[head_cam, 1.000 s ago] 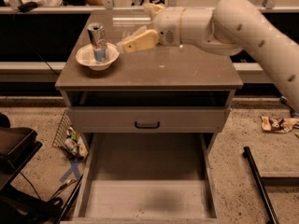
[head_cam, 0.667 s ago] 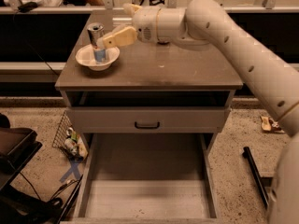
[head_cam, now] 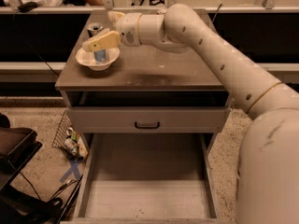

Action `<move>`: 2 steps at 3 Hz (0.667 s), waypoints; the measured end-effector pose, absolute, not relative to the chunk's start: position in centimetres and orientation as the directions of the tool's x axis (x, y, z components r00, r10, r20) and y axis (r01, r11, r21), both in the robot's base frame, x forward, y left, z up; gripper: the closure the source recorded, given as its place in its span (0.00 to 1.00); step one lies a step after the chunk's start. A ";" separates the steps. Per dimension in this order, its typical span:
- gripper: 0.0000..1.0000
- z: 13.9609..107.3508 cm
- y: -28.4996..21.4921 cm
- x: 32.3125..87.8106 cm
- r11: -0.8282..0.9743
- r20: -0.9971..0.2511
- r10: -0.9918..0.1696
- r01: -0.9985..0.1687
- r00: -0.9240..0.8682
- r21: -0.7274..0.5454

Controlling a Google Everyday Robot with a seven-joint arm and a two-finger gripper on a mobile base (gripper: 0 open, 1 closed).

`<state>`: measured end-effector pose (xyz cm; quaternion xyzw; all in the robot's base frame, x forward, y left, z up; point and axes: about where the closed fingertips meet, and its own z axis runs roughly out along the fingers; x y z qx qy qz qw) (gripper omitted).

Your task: Pick redbull can from paper bowl and place on counter

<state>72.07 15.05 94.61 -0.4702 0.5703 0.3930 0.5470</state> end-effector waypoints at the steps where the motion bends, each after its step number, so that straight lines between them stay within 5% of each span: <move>1: 0.00 93.1 16.6 73.0 0.233 -0.994 -0.104 -0.972 0.016 -0.040; 2: 0.18 91.0 17.7 74.7 0.221 -0.994 -0.108 -0.975 -0.011 -0.014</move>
Offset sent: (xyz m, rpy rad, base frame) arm 0.0509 0.0305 -0.0595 -0.0073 0.0855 0.0278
